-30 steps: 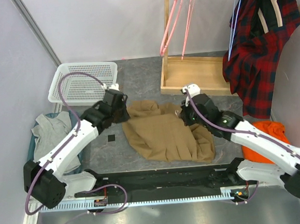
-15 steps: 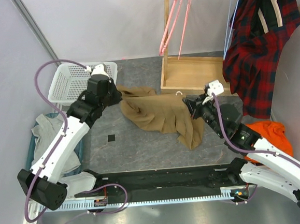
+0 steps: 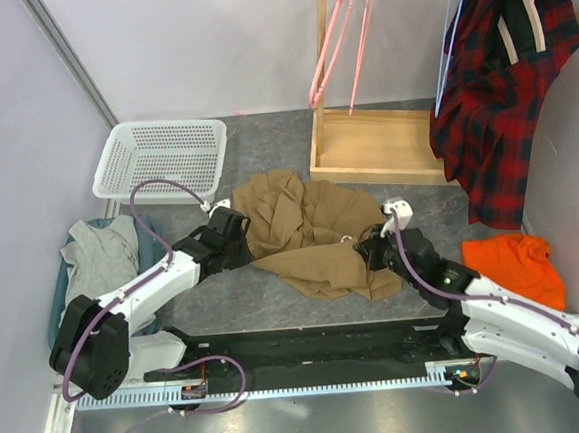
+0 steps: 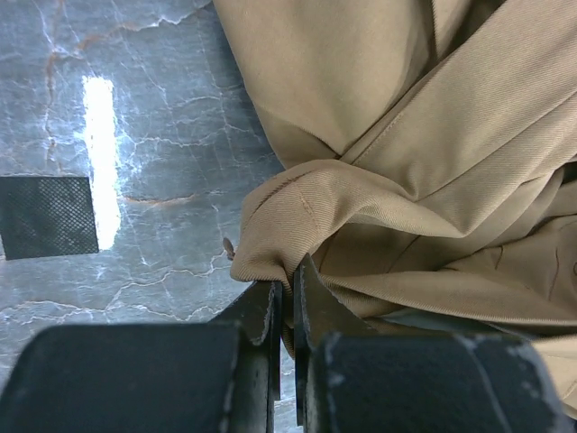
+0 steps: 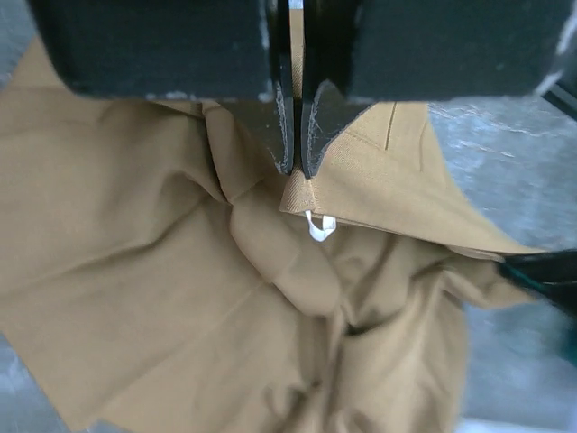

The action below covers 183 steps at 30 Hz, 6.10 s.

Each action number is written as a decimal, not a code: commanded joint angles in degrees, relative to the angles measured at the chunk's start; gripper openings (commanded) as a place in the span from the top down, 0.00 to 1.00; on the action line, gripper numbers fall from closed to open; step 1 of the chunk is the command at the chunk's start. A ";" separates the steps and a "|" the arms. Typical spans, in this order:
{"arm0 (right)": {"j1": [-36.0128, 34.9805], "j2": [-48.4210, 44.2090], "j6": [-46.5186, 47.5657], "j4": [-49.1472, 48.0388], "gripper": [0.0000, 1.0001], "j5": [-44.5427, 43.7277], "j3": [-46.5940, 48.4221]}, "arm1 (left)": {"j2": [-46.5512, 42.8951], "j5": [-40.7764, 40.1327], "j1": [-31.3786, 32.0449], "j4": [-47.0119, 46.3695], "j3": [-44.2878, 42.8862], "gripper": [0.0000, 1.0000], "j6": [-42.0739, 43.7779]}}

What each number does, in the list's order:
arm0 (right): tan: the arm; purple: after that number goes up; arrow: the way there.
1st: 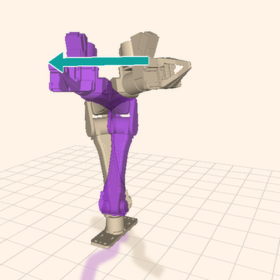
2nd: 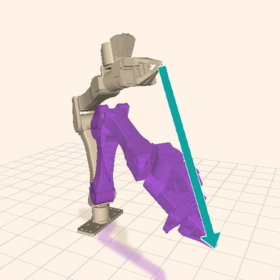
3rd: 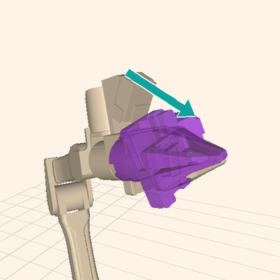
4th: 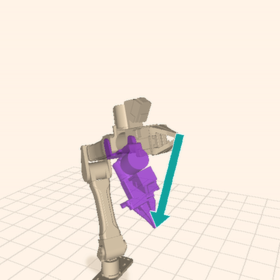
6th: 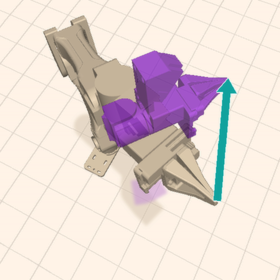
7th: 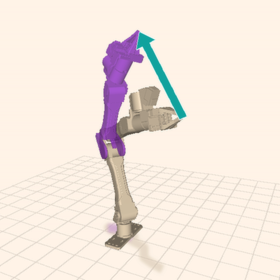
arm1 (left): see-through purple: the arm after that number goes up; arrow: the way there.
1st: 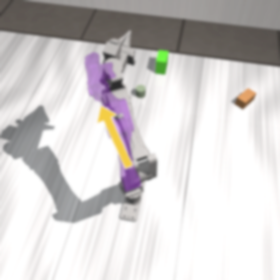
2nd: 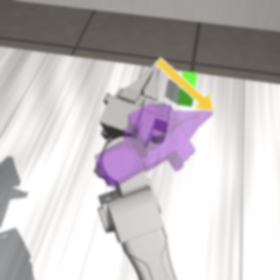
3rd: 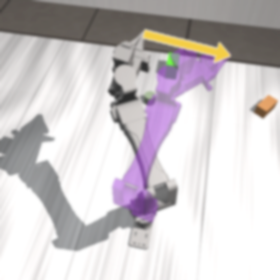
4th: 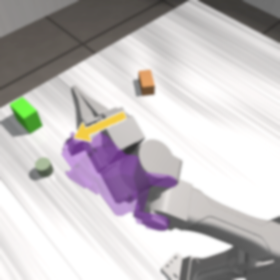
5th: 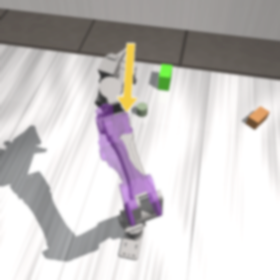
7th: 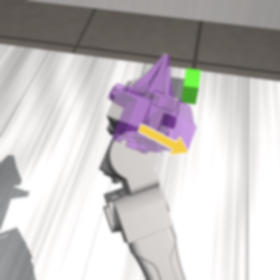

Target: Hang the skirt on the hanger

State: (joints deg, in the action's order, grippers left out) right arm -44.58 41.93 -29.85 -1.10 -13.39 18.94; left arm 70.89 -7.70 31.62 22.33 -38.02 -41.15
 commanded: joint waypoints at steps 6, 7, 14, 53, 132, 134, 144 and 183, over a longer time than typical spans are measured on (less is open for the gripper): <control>0.19 22.75 -2.24 33.70 0.52 -2.60 27.35 | 1.18 -2.49 1.87 -2.20 0.93 0.98 -1.22; 0.19 22.49 -1.54 33.71 0.44 -3.48 28.77 | 0.92 -2.49 2.13 -2.20 0.84 0.98 -1.13; 0.19 30.03 8.39 26.07 0.49 3.25 41.87 | -0.40 -2.32 2.84 -2.29 0.75 0.98 -0.34; -13.17 33.38 -0.65 25.72 0.90 22.89 19.65 | 0.30 -6.54 3.28 1.05 -10.15 0.98 0.54; -23.19 28.73 -6.36 27.21 1.00 -9.01 19.56 | -7.70 -7.06 4.07 6.85 -5.31 0.98 -0.69; -22.92 29.34 -6.98 27.82 1.00 -11.56 19.64 | -8.57 -7.59 4.07 7.29 -5.40 0.98 -0.60; -14.93 26.28 3.37 25.72 1.00 -23.79 30.62 | -19.30 -15.93 4.07 18.80 -16.98 0.98 1.24; -11.85 29.53 5.15 14.63 1.00 -10.86 15.87 | -15.78 -9.34 4.77 12.55 -8.73 0.16 0.18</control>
State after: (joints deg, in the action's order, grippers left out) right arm -57.06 73.78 -22.96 10.76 -21.12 35.09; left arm 58.33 -12.38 36.45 32.73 -40.95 -45.32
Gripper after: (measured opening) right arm 0.010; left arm 0.799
